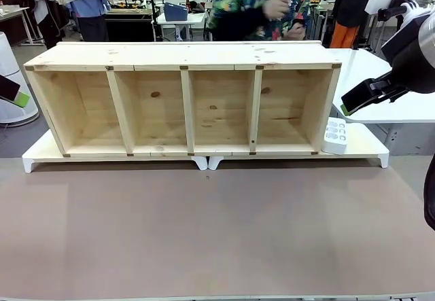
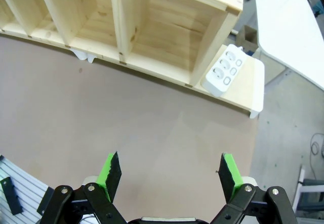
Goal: Perform cable management.
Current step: When the cord part of the Power Cable appears at the lower middle area of the table and stops, grasp the cord part of the Power Cable.
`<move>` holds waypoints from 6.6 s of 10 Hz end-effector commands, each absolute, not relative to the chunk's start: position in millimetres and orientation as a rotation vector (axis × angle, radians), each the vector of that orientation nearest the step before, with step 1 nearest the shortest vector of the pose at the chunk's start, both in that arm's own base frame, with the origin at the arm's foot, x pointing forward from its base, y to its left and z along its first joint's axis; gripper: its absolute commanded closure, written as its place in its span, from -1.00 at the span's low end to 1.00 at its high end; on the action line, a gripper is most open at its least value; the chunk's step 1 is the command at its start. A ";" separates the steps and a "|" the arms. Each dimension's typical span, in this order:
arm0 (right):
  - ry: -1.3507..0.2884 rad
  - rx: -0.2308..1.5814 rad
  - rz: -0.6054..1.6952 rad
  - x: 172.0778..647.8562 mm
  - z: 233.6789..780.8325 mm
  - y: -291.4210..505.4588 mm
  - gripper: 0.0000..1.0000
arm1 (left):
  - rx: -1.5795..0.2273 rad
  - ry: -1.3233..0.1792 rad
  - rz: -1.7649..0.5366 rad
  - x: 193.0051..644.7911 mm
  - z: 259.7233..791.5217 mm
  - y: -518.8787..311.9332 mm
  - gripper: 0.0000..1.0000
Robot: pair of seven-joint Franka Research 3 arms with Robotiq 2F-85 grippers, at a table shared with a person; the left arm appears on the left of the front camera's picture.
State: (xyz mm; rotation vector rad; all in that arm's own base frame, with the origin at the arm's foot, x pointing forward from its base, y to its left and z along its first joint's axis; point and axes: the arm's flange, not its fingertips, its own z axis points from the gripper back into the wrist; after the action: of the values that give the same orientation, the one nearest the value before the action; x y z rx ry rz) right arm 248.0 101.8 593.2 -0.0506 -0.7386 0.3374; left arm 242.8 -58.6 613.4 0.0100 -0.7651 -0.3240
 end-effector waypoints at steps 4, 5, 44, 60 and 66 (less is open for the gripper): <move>-0.739 -0.050 0.336 248.1 593.2 101.6 -1.00 | 0.007 -0.772 -0.321 243.9 614.1 -58.1 -1.00; -0.739 -0.050 0.336 248.1 593.2 101.6 -1.00 | 0.007 -0.772 -0.321 243.9 614.1 -58.1 -1.00; -0.739 -0.050 0.336 248.1 593.2 101.6 -1.00 | 0.007 -0.772 -0.321 243.9 614.1 -58.1 -1.00; -0.739 -0.050 0.336 248.1 593.2 101.6 -1.00 | 0.007 -0.772 -0.321 243.9 614.1 -58.1 -1.00; -0.739 -0.050 0.336 248.1 593.2 101.6 -1.00 | 0.007 -0.772 -0.321 243.9 614.1 -58.1 -1.00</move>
State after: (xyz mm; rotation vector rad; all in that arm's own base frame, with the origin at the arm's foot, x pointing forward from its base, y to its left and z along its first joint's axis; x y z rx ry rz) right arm 248.0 101.8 593.2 -0.0507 -0.7386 0.3375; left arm 242.8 -58.6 613.4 0.0100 -0.7652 -0.3240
